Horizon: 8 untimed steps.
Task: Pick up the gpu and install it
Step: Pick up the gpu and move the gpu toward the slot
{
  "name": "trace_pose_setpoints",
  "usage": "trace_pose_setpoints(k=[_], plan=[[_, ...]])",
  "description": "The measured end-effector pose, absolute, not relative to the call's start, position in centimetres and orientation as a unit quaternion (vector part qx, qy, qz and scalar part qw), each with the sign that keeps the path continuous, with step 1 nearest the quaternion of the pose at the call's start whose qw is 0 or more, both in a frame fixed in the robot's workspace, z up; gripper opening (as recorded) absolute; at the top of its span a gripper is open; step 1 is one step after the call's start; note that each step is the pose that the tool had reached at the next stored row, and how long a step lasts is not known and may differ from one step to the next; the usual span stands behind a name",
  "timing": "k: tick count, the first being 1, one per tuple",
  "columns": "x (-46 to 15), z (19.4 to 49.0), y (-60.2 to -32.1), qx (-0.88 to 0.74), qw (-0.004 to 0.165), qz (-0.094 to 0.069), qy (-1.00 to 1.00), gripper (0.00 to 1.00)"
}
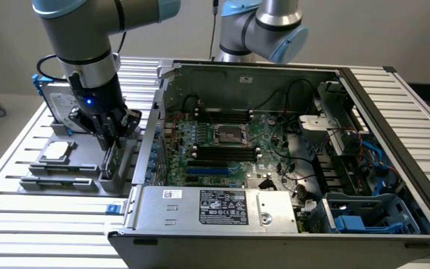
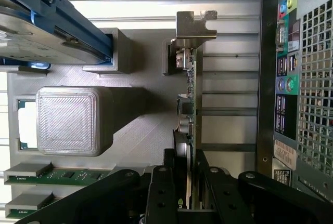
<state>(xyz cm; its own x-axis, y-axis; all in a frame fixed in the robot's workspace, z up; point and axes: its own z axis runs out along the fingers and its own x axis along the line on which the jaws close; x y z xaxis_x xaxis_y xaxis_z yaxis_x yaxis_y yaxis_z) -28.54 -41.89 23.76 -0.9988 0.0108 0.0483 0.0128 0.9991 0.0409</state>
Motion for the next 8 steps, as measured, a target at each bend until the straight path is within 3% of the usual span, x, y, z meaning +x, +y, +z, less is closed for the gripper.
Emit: trace_pose_setpoints(k=[8], plan=[[-28.53,24.47,-41.88,-0.006,0.024,-0.021,-0.999,0.26]])
